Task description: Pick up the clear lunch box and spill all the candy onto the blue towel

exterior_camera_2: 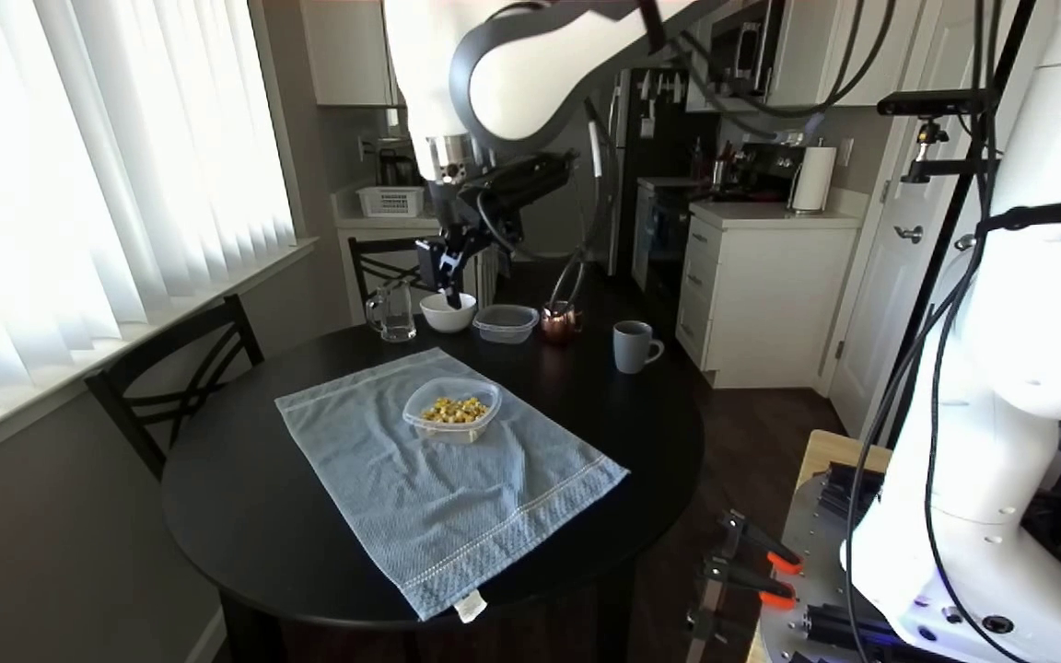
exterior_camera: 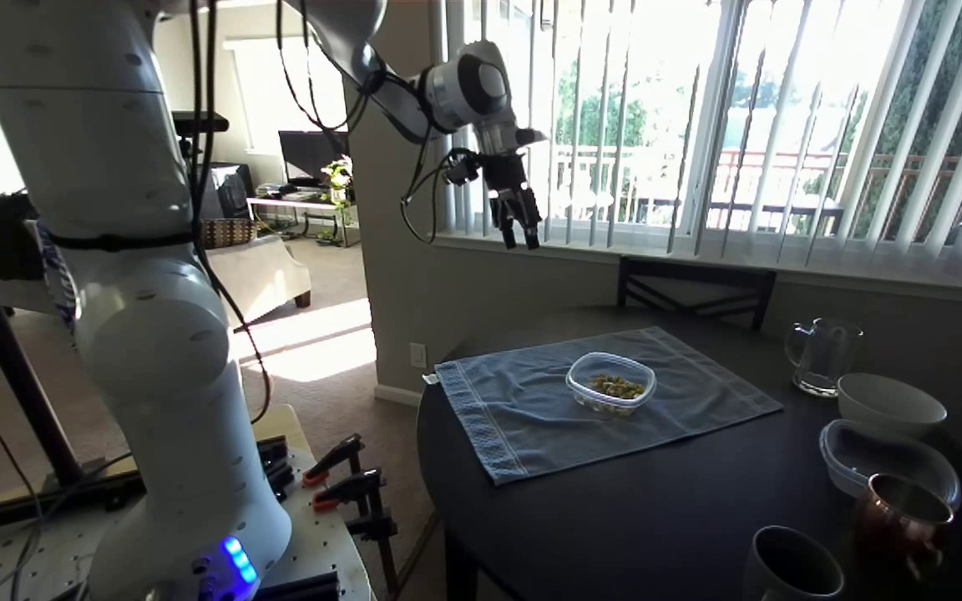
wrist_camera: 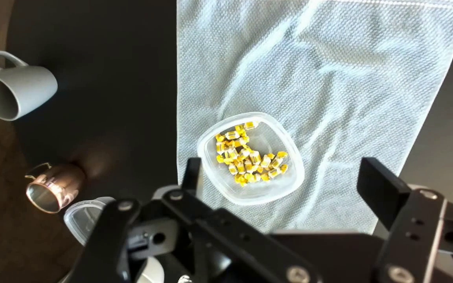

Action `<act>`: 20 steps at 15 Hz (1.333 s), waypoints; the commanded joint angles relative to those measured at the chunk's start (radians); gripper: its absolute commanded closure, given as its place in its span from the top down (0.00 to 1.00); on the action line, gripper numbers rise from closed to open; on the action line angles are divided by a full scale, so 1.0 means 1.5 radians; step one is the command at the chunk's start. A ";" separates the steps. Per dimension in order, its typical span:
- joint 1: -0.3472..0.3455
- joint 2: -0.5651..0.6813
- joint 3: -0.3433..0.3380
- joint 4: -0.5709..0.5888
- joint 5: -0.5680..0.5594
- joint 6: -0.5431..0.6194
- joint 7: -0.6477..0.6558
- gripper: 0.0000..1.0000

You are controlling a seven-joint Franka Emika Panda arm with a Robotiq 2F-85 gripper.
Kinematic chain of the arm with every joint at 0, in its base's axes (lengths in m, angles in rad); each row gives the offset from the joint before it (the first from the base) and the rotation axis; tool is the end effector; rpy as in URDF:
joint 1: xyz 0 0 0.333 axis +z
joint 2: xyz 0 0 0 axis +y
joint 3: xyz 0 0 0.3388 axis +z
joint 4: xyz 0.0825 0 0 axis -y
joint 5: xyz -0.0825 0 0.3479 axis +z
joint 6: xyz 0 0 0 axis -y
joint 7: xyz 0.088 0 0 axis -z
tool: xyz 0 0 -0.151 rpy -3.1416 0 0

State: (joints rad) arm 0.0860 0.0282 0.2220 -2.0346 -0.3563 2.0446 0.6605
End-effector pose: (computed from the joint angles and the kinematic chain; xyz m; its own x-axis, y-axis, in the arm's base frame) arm 0.5110 0.1274 0.4305 0.9749 -0.1624 0.1521 -0.1984 -0.9439 0.2639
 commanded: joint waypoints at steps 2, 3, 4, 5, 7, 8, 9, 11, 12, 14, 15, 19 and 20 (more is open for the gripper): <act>0.037 0.221 -0.045 0.176 -0.048 -0.012 -0.050 1.00; 0.048 0.260 -0.058 0.208 -0.053 -0.016 -0.067 1.00; 0.056 0.296 -0.072 0.232 -0.053 -0.015 -0.087 1.00; 0.065 0.329 -0.086 0.260 -0.051 -0.015 -0.105 1.00; 0.079 0.389 -0.113 0.302 -0.046 -0.019 -0.145 1.00; 0.082 0.414 -0.123 0.315 -0.042 -0.021 -0.171 1.00; 0.085 0.436 -0.131 0.332 -0.040 -0.023 -0.192 1.00; 0.087 0.472 -0.142 0.350 -0.038 -0.019 -0.233 1.00; 0.087 0.485 -0.145 0.357 -0.037 -0.016 -0.250 1.00; 0.089 0.509 -0.148 0.375 -0.034 -0.015 -0.276 1.00; 0.090 0.519 -0.149 0.384 -0.032 -0.014 -0.286 1.00; 0.090 0.543 -0.144 0.418 -0.017 -0.016 -0.315 1.00; 0.088 0.551 -0.142 0.427 -0.009 -0.018 -0.321 1.00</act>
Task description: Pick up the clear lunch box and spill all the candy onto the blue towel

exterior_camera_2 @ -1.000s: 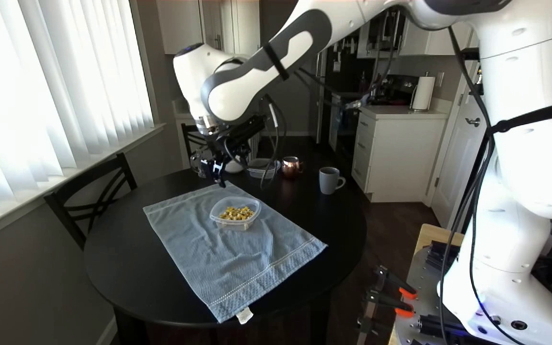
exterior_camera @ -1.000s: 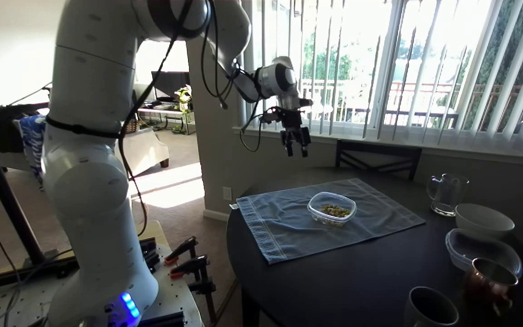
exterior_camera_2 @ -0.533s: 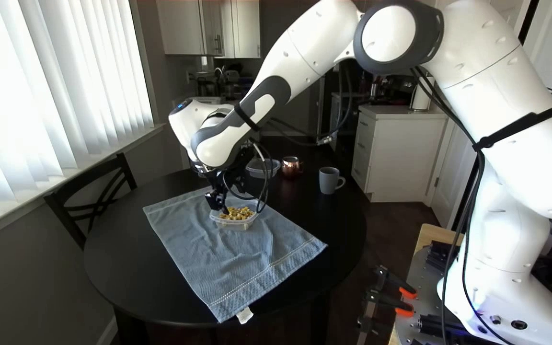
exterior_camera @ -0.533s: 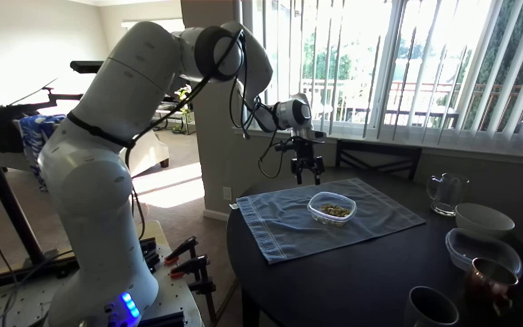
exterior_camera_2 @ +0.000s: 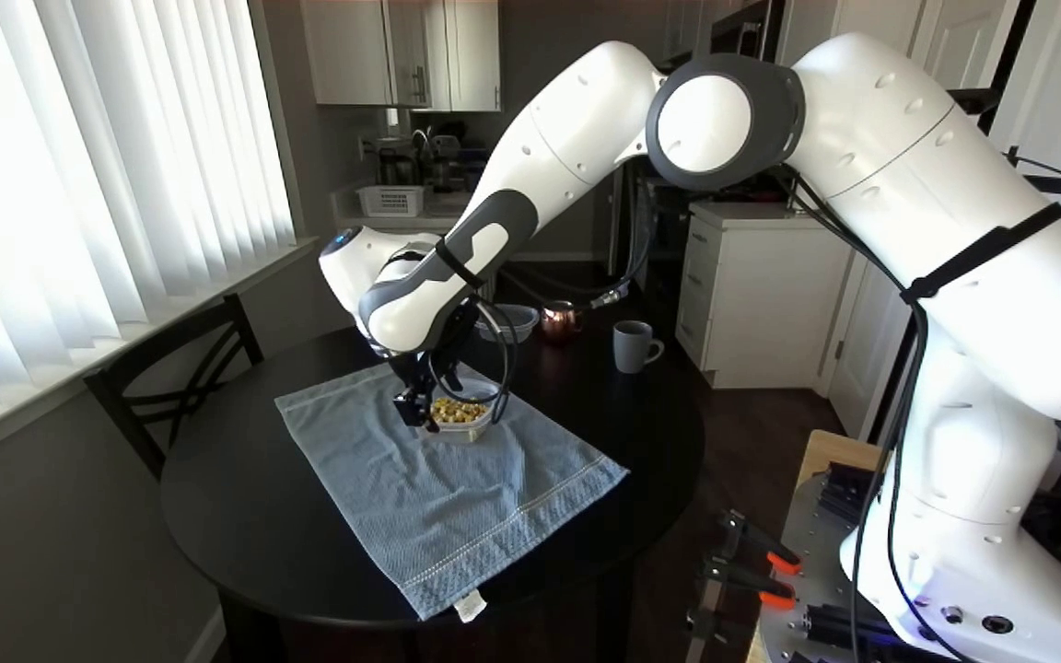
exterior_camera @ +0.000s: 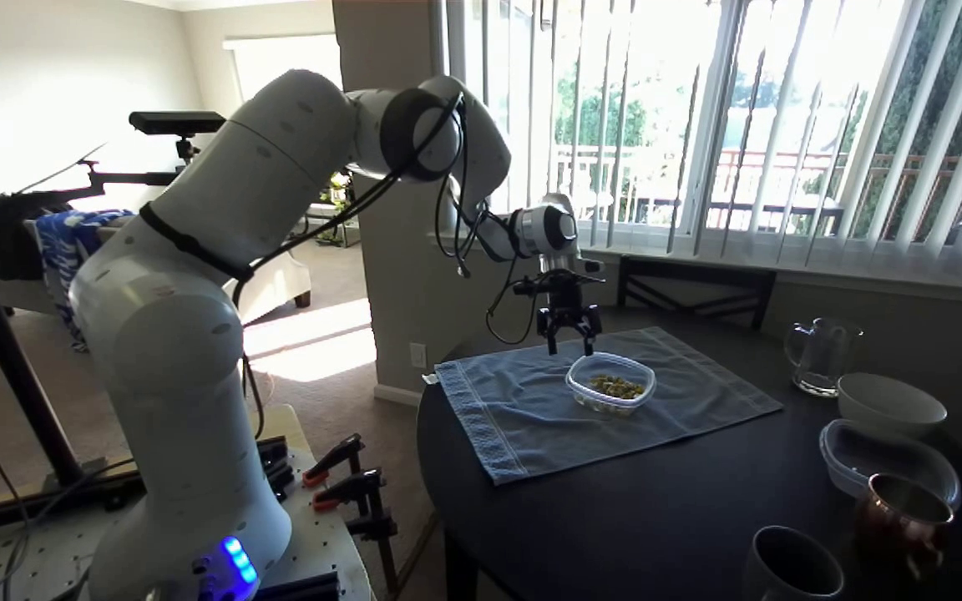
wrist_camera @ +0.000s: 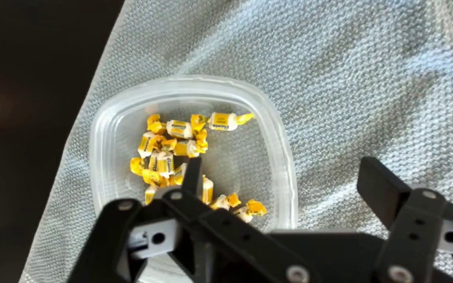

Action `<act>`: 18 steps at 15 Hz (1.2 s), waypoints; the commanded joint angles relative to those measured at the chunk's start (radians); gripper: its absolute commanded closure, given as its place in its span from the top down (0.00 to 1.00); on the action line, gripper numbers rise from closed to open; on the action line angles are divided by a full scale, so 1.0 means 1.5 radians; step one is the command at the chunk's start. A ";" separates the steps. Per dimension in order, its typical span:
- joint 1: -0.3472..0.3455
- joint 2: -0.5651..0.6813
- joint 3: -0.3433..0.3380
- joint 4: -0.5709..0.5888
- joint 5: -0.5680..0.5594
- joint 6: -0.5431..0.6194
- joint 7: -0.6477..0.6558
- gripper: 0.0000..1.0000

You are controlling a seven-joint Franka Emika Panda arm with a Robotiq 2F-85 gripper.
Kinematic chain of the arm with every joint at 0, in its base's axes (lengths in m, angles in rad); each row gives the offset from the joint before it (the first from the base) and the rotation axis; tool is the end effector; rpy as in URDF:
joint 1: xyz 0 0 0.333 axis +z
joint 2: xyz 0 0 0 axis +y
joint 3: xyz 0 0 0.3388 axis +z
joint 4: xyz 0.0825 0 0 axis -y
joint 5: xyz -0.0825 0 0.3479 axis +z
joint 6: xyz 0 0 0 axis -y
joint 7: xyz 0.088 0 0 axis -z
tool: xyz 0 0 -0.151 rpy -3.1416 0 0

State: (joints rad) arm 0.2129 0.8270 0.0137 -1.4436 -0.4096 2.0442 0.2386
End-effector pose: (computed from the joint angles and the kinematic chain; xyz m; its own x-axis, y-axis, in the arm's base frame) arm 0.6725 0.1150 0.1795 0.9682 0.1791 -0.1745 0.2307 -0.9093 0.3465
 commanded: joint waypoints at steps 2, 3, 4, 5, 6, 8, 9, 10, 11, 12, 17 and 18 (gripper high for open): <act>0.001 0.036 -0.002 0.051 0.043 -0.025 -0.048 1.00; 0.001 0.044 -0.003 0.057 0.048 -0.028 -0.049 1.00; 0.001 0.052 -0.002 0.064 0.054 -0.032 -0.051 1.00; 0.002 0.059 -0.003 0.071 0.059 -0.034 -0.054 1.00; 0.004 0.066 -0.003 0.079 0.062 -0.035 -0.055 1.00; 0.004 0.079 -0.002 0.095 0.069 -0.036 -0.057 0.75; 0.003 0.086 -0.001 0.105 0.074 -0.039 -0.060 0.73; 0.004 0.088 -0.002 0.111 0.076 -0.040 -0.061 0.67; 0.005 0.090 -0.003 0.115 0.079 -0.041 -0.062 0.59; 0.004 0.091 -0.004 0.120 0.081 -0.043 -0.063 0.53; 0.003 0.093 -0.007 0.139 0.082 -0.058 -0.061 0.20; 0.003 0.095 -0.008 0.141 0.081 -0.060 -0.060 0.15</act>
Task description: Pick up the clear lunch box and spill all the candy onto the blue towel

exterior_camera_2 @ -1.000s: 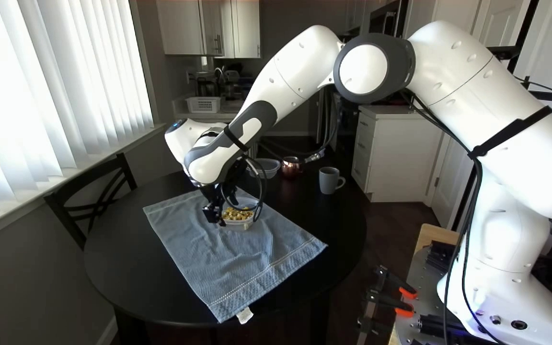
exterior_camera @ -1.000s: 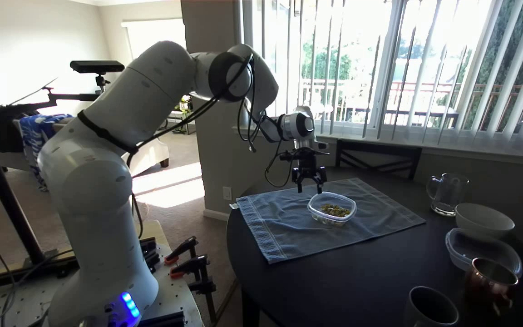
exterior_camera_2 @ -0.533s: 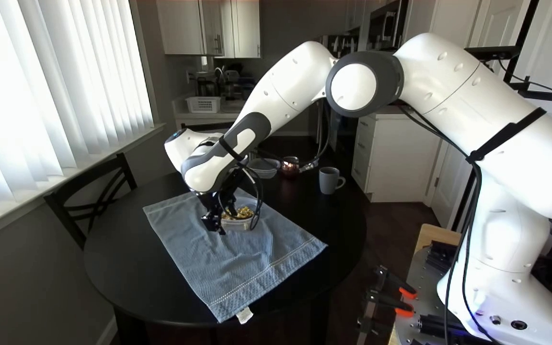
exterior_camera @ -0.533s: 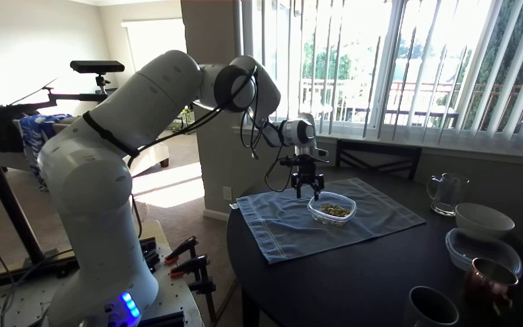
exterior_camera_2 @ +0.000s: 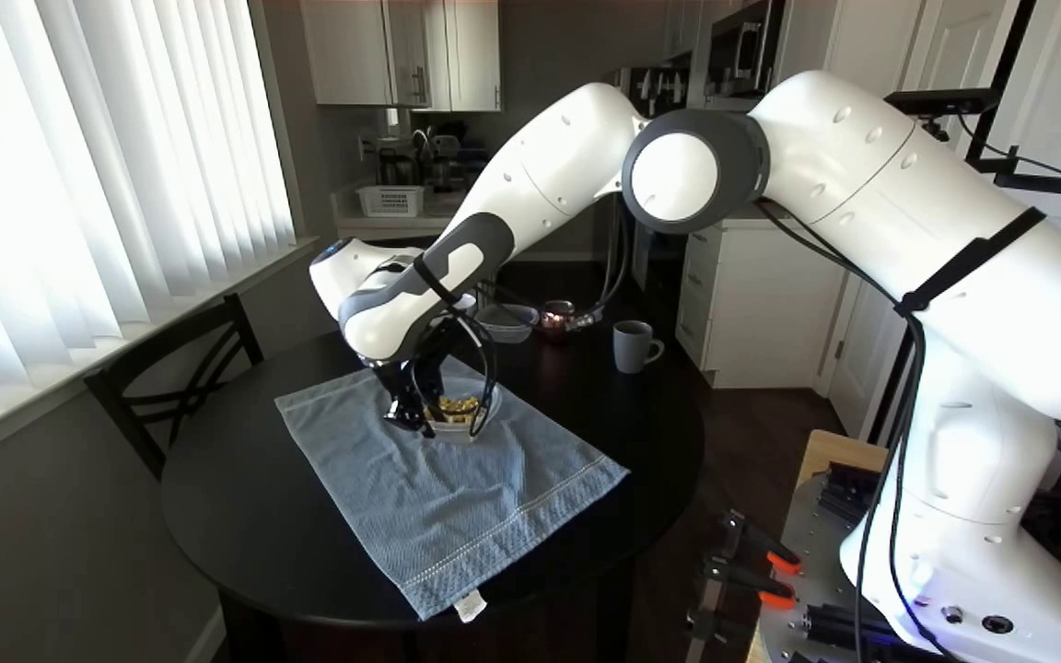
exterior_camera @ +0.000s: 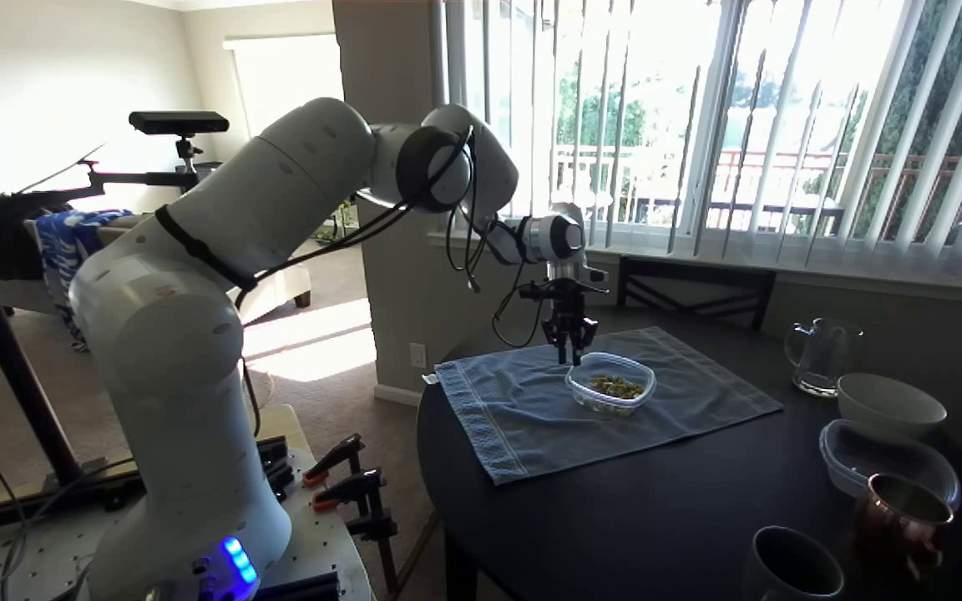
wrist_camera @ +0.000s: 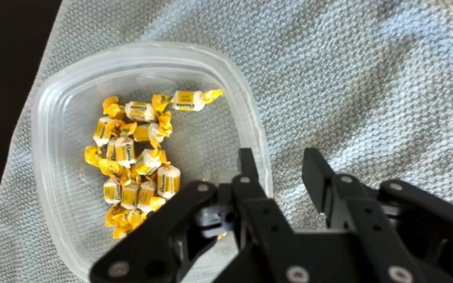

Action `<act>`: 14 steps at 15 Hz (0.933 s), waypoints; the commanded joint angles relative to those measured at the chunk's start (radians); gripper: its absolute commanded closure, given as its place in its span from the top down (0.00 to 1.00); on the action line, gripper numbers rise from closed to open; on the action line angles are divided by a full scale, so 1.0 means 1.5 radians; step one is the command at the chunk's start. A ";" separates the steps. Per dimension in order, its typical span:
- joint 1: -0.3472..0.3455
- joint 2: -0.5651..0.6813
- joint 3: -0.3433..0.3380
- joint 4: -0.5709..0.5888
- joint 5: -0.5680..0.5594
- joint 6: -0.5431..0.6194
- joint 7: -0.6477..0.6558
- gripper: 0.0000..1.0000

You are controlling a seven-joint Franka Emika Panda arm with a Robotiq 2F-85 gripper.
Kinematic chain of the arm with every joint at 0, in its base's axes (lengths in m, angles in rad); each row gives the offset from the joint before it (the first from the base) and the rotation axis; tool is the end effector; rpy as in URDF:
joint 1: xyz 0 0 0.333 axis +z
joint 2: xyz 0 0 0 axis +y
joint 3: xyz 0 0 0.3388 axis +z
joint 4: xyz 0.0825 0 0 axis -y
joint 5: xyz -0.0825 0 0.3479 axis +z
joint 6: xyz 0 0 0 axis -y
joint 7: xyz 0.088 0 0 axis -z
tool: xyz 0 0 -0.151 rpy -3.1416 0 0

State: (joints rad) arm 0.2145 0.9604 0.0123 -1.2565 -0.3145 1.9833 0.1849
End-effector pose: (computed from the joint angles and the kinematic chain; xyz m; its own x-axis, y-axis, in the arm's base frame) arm 0.6954 0.1258 0.1525 0.9661 0.1654 -0.1980 0.2173 -0.9355 0.2786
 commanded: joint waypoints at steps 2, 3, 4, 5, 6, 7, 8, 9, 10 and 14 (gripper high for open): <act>0.003 0.012 -0.011 0.021 0.016 -0.025 -0.020 0.02; 0.003 0.015 -0.013 0.024 0.015 -0.029 -0.020 0.00; 0.002 0.018 -0.013 0.024 0.016 -0.032 -0.019 0.38; 0.002 0.021 -0.014 0.026 0.016 -0.034 -0.018 0.35; 0.002 0.023 -0.015 0.028 0.016 -0.037 -0.018 0.35; 0.002 0.025 -0.015 0.030 0.016 -0.039 -0.018 0.40; 0.001 0.027 -0.017 0.031 0.016 -0.041 -0.018 0.47; 0.001 0.029 -0.017 0.034 0.016 -0.043 -0.018 0.52; 0.000 0.030 -0.017 0.036 0.017 -0.045 -0.018 0.59; -0.004 0.038 -0.016 0.048 0.022 -0.052 -0.022 0.26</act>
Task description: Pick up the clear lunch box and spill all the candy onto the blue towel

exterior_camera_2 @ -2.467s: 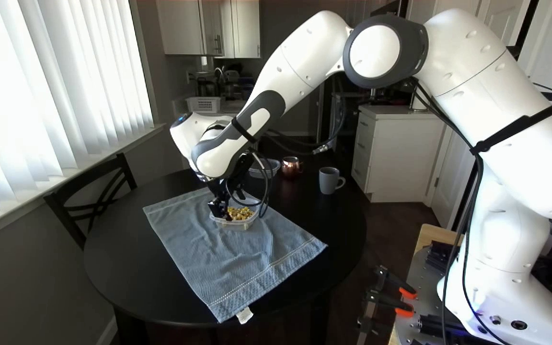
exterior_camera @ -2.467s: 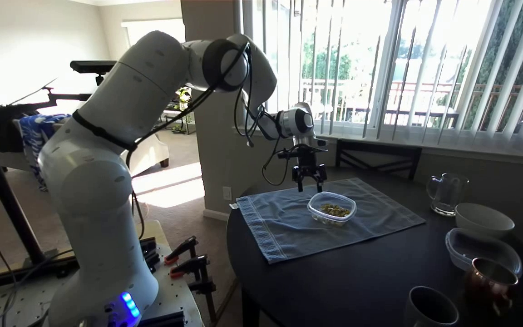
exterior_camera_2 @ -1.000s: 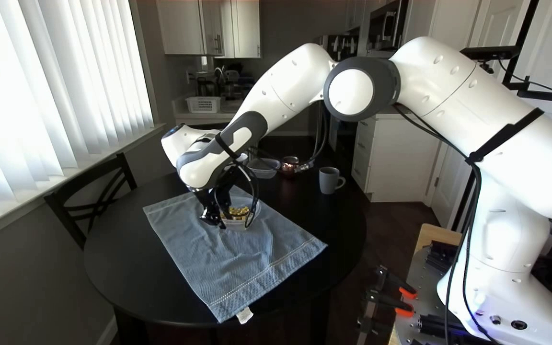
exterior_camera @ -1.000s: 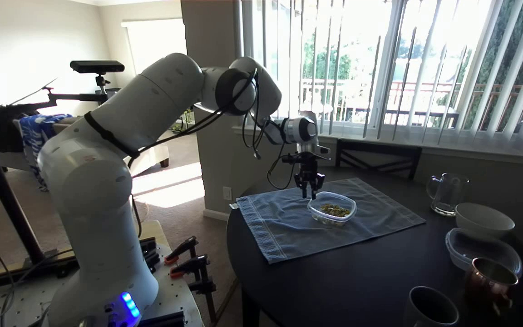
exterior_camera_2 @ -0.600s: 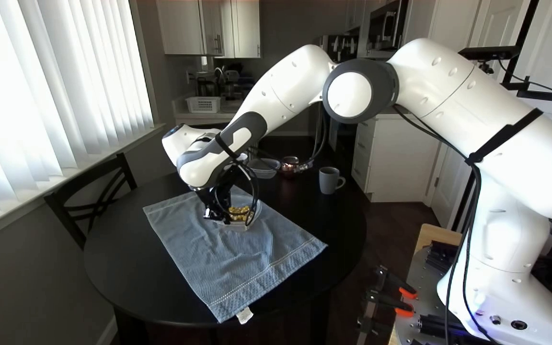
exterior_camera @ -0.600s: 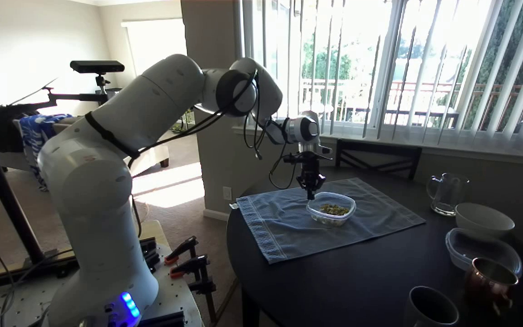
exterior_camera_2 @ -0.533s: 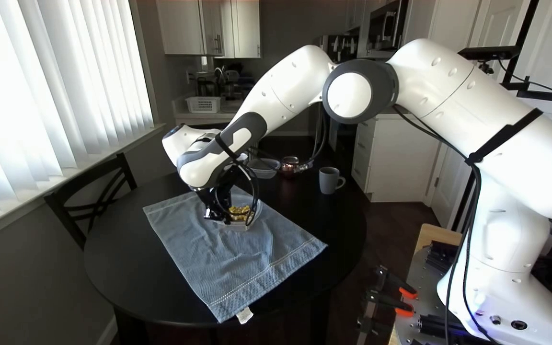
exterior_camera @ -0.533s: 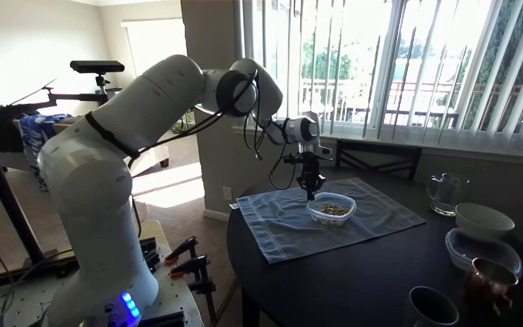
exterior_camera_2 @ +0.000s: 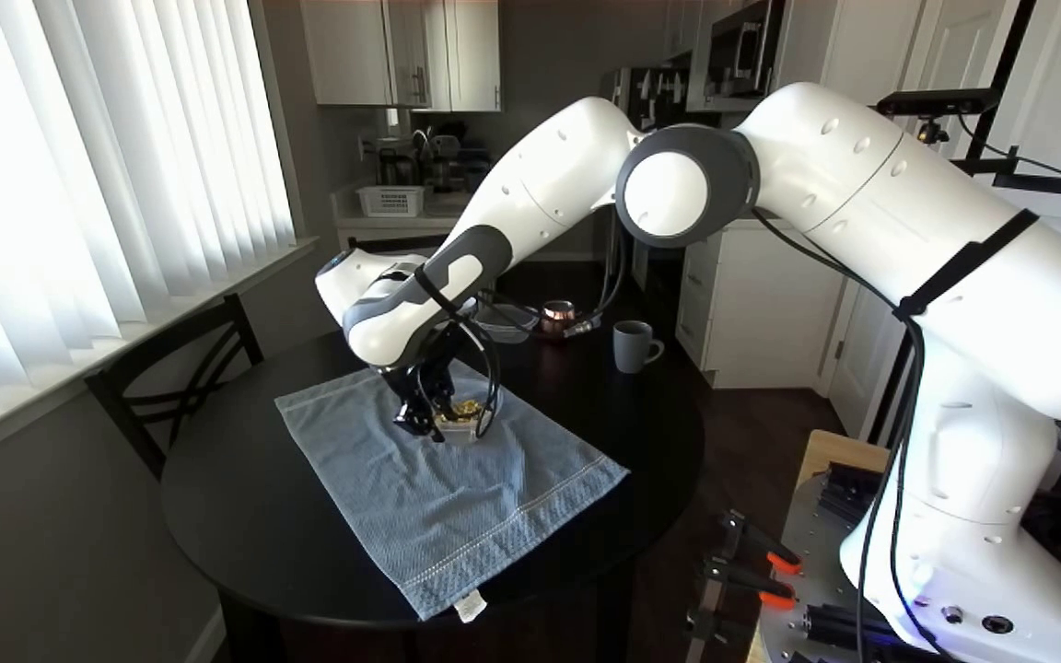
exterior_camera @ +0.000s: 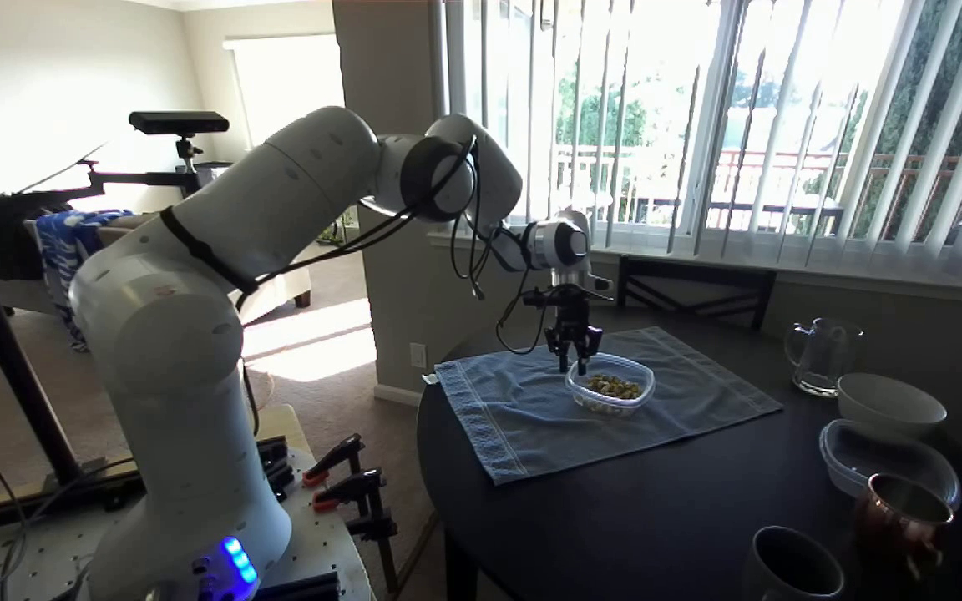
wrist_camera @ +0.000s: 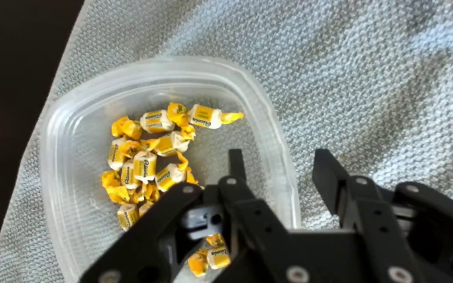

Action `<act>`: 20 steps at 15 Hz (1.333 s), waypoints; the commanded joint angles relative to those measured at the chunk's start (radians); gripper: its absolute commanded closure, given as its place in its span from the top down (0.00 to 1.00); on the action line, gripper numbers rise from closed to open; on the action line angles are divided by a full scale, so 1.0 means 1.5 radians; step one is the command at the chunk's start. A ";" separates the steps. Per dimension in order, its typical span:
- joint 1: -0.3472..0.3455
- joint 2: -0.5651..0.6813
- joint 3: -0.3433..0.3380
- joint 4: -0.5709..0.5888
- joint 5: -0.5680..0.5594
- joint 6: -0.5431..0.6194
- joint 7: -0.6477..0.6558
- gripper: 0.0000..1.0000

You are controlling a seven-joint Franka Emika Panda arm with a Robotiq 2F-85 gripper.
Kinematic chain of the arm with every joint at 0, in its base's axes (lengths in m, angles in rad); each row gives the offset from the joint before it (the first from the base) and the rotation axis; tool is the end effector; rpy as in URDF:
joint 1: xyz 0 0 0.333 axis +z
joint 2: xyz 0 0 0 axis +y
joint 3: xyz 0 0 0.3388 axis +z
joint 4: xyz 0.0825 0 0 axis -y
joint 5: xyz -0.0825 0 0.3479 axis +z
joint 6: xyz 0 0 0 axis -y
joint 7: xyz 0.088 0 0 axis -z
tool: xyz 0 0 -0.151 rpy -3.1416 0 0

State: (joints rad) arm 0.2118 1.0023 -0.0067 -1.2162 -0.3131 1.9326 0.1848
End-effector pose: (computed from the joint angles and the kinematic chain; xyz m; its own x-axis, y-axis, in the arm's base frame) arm 0.6943 0.1109 0.1365 0.9604 0.1323 -0.2452 0.2052 -0.9312 0.3012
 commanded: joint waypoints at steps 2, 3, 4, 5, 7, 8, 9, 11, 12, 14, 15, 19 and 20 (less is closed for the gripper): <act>-0.003 0.013 -0.004 0.026 0.024 -0.022 -0.022 0.12; -0.004 0.014 -0.004 0.029 0.025 -0.023 -0.022 0.05; -0.004 0.015 -0.005 0.031 0.027 -0.024 -0.022 0.02; -0.004 0.016 -0.005 0.034 0.028 -0.025 -0.022 0.01; -0.005 0.015 -0.006 0.035 0.031 -0.028 -0.019 0.00; -0.010 0.007 -0.004 0.033 0.038 -0.031 -0.018 0.02; -0.017 -0.003 0.000 0.030 0.051 -0.033 -0.019 0.02; -0.053 -0.043 0.021 0.010 0.108 -0.027 -0.030 0.02; -0.070 -0.070 0.025 -0.005 0.132 -0.027 -0.039 0.02; -0.107 -0.115 0.034 -0.021 0.183 -0.028 -0.061 0.02; -0.126 -0.131 0.039 -0.024 0.211 -0.026 -0.071 0.02; -0.199 -0.184 0.069 -0.029 0.332 -0.035 -0.132 0.02; -0.211 -0.188 0.079 -0.028 0.363 -0.037 -0.150 0.02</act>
State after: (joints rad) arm -0.0456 0.7920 0.0622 -1.1890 0.1157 1.8861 0.0355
